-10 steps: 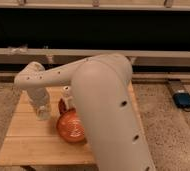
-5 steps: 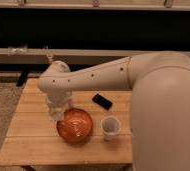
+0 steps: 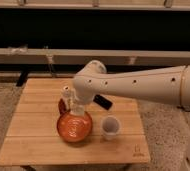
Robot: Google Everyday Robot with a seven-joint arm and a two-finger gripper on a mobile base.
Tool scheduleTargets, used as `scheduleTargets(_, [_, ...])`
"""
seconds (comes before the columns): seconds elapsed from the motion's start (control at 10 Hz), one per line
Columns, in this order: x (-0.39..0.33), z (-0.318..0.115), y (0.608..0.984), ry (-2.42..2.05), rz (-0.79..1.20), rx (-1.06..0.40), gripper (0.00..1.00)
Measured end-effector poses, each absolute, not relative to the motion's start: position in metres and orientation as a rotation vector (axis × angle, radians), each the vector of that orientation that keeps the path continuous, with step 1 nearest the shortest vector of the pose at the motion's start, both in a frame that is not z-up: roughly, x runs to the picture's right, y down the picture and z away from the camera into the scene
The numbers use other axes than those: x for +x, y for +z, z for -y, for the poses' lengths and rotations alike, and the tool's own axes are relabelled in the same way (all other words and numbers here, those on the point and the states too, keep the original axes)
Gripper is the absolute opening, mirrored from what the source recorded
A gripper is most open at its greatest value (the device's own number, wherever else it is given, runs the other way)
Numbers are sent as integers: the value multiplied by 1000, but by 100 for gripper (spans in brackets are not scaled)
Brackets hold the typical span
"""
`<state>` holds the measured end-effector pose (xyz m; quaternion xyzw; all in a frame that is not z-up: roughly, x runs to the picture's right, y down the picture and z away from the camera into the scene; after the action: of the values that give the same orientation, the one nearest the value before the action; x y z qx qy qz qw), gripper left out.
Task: Place the white sponge in the ceramic cup
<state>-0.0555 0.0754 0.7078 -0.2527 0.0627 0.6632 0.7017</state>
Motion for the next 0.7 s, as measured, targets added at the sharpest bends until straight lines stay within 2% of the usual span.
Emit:
scheduleTargets(0.4, [19,-70,719,1645,-189,-503,0])
scheduleTargets(0.7, [38,-79,721,1693,-222,-487,0])
